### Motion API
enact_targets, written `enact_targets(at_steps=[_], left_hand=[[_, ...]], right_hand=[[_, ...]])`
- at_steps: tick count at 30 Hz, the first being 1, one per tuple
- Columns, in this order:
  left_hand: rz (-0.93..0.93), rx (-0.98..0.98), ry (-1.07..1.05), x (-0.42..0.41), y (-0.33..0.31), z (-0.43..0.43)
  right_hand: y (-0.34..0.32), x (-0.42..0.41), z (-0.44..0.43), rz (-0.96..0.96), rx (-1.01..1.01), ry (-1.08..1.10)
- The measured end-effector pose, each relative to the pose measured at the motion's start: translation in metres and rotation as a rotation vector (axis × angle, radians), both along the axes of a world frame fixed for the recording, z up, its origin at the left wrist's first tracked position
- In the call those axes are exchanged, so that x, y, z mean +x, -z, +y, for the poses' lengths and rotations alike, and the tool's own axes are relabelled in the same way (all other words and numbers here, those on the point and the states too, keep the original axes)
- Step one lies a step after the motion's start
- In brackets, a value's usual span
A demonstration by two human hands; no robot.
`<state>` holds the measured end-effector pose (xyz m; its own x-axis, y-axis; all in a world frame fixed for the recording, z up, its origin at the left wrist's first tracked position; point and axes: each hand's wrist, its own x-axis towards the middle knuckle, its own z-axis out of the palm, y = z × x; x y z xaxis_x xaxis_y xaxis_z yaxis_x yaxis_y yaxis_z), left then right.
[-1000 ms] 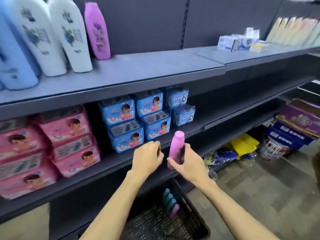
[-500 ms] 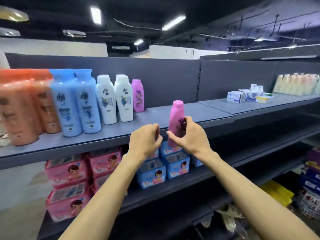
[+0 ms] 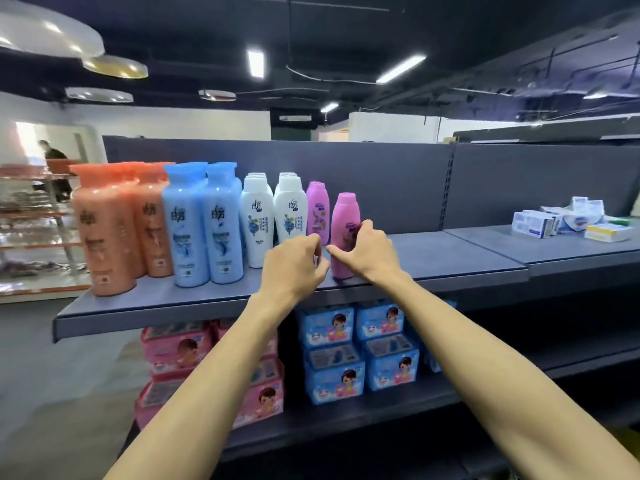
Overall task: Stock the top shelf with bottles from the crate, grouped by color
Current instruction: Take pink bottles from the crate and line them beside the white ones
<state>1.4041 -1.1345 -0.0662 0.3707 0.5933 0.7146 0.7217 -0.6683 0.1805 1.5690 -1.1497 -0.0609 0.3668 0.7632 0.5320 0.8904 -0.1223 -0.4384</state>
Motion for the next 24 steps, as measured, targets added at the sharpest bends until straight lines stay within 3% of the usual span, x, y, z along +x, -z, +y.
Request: enact_targets(at_steps=[24], left_hand=[[0.014, -0.078, -0.147, 0.027, 0.016, 0.073]], right_hand=[[0.004, 0.011, 0.111, 0.197, -0.05, -0.125]])
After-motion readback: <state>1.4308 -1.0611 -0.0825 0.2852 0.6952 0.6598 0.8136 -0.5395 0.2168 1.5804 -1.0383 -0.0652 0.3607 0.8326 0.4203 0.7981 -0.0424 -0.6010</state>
